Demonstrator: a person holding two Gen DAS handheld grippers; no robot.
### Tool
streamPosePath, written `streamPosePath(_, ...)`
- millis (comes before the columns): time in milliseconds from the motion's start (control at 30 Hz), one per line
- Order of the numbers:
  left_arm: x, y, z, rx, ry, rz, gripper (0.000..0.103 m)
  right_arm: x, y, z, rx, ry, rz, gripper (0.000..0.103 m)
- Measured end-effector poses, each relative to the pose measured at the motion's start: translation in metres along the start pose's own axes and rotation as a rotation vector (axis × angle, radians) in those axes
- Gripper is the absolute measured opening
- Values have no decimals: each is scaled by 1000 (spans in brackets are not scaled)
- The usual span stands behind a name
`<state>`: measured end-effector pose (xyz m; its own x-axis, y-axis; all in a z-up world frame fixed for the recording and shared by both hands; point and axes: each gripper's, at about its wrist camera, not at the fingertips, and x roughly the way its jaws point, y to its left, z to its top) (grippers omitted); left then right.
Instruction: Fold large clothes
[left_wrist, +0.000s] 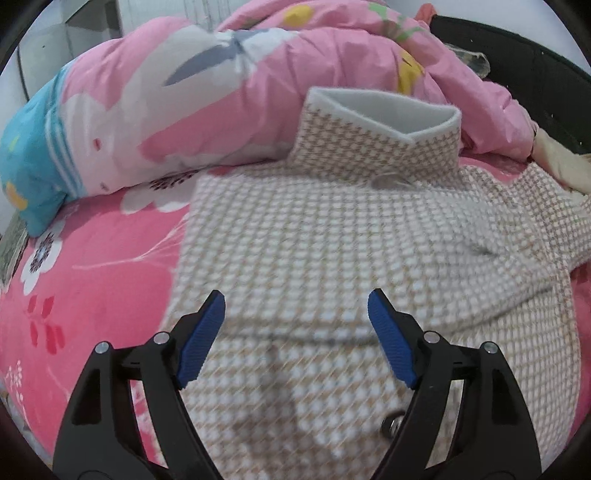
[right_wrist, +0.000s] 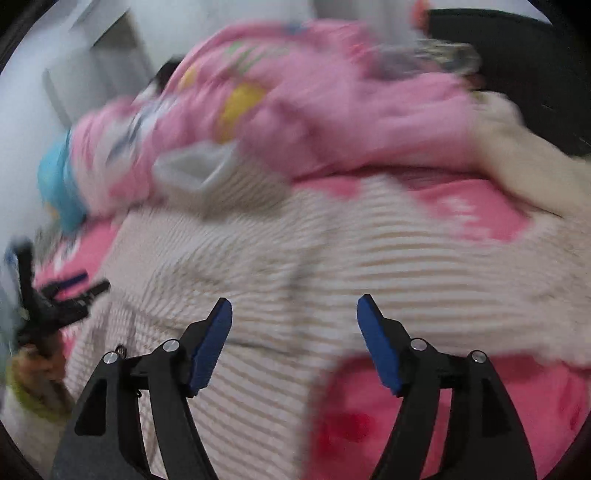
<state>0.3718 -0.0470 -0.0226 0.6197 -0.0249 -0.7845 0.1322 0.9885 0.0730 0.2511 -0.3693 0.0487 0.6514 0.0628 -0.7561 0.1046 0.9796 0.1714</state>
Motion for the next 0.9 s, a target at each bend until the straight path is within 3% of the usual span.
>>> streamPosePath(233,48,-23,-3,39,71,27,76,-50,-145,23,217,-85,-280,69)
streamPosePath(333,53,-22,-5,21,71,29,81,-41,-185,33,240,-79,-346,69)
streamPosePath(500,56,-21,-5,27,85,34,82,-12,-228,42,287,-46,-378,68)
streamPosePath(533,56,-21,-5,27,87,35,82,-7,-233,42,291,-36,-383,65)
streamPosePath(633,58,-20,-6,31,88,45,83,5,-235,45,251,-3,-446,43)
streamPosePath(700,58,-20,-7,34,88,49,83,0,-227,42,188,-7,-489,21)
streamPosePath(900,57,-25,-6,33,85,55,83,-42,-185,47,50,-92,-523,14)
